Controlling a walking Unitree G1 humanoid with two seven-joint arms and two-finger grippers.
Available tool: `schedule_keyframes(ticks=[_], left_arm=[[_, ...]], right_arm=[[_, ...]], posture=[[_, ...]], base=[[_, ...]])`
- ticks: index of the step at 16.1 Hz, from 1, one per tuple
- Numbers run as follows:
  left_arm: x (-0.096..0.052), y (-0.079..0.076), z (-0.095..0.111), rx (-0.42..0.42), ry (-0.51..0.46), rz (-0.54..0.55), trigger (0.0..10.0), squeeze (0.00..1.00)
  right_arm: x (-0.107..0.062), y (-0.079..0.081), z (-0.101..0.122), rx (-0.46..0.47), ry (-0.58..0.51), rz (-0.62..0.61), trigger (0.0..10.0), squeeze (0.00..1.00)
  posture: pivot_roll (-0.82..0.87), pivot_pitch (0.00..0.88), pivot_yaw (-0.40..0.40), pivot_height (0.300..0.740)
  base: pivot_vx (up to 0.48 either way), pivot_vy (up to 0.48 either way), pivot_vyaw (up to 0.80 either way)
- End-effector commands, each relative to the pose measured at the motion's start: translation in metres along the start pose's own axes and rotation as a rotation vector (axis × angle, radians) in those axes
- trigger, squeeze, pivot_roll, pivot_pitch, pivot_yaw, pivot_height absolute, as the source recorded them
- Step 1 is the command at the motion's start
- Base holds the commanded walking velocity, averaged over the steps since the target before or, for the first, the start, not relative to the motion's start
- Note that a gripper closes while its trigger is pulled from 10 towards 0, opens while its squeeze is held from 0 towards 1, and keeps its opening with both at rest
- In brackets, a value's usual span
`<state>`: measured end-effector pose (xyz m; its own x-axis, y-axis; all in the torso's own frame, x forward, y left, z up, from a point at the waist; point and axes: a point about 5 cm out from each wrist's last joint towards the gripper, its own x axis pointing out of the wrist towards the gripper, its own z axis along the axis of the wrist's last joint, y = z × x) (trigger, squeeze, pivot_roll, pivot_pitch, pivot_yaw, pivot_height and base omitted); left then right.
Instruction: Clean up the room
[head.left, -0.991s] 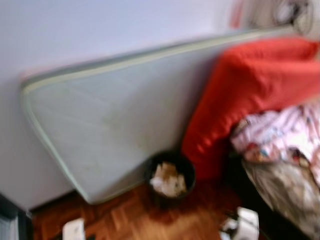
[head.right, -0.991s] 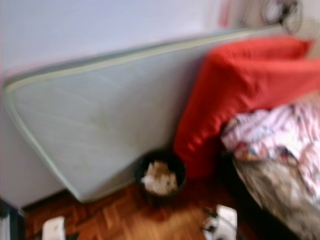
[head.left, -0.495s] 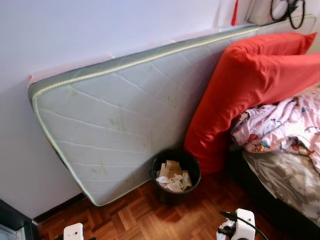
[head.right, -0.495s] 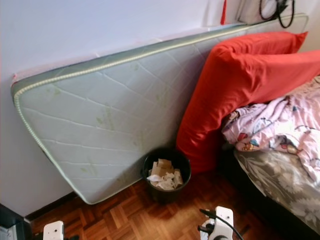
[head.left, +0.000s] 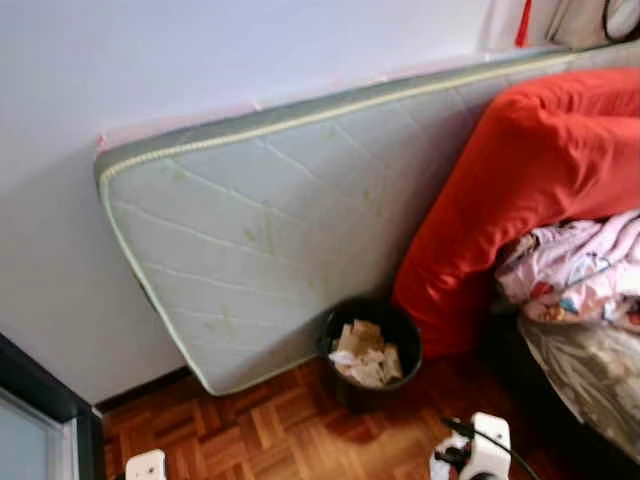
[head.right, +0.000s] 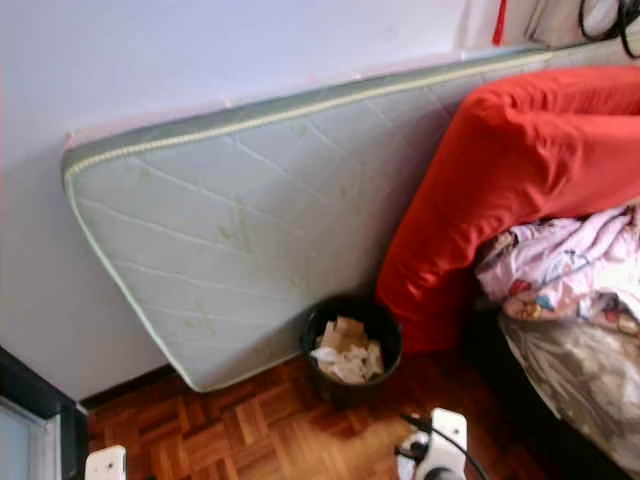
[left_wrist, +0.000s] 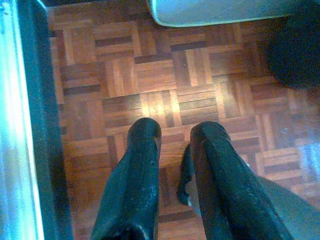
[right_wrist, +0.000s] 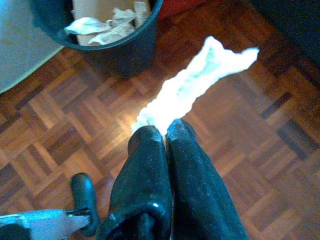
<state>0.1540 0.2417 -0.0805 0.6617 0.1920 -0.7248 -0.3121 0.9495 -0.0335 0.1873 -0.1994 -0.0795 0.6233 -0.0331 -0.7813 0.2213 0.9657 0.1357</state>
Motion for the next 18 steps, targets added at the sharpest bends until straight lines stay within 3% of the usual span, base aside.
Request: schedule_keyframes(ticks=[1,5,16,18], left_arm=[[-0.0006,0.0023,-0.0030,-0.012,0.022,0.015,10.0,0.00],[-0.0003,0.0025,-0.0021,-0.024,0.018,0.022,10.0,0.00],[0.0003,-0.0013,-0.0025,-0.034,0.020,0.014,10.0,0.00],[0.0002,-0.0019,-0.0031,-0.031,0.023,0.011,10.0,0.00]], right_arm=[[-0.0003,-0.0014,0.0000,0.004,-0.003,-0.007,10.0,0.00],[0.0003,-0.0020,0.0046,-0.055,-0.012,0.000,10.0,0.00],[0.0007,-0.0019,0.0069,-0.069,-0.008,0.015,10.0,0.00],[0.0006,-0.0022,0.0067,-0.077,-0.009,0.019,10.0,0.00]], posture=[[0.12,0.000,-0.043,0.740],[0.13,0.000,-0.050,0.740],[0.12,0.000,-0.054,0.740],[0.12,0.000,-0.051,0.740]], base=[[0.000,0.000,0.00],[0.262,0.000,0.40],[0.287,0.000,0.07],[0.294,0.000,0.80]])
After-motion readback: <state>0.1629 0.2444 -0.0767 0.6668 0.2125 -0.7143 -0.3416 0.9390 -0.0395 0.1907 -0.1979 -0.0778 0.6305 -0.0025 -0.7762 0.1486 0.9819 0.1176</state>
